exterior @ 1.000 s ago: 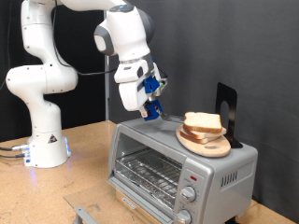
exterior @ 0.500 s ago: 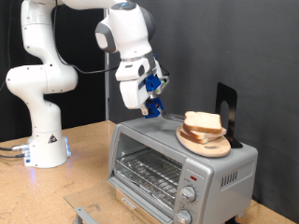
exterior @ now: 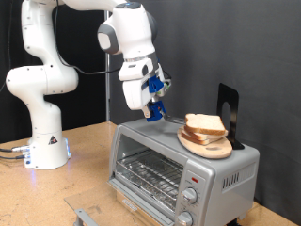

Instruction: Make a piece of toast with the oven

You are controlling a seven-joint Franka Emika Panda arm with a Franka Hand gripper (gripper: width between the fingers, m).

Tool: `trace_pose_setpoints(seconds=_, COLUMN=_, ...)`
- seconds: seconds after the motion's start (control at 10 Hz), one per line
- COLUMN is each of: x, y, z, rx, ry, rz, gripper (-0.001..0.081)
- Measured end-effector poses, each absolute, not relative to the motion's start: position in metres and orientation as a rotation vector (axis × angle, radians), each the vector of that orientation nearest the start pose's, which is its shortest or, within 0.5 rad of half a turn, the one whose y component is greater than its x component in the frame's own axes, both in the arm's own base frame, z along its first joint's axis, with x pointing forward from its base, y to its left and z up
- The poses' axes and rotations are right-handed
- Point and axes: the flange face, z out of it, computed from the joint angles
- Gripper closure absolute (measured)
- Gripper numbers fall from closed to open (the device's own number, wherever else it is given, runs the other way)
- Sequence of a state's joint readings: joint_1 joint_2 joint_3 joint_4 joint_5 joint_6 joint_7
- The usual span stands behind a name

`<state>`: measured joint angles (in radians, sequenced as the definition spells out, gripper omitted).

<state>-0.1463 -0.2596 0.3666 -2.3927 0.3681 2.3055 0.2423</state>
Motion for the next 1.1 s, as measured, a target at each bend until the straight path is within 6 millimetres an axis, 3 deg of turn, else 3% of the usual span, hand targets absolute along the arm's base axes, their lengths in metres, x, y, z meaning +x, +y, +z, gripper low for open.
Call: trace_pose_setpoints(seconds=1.1, x=0.497, y=0.110, z=0.418, rx=-2.888, ry=0.354, rz=-0.194, gripper=0.0308)
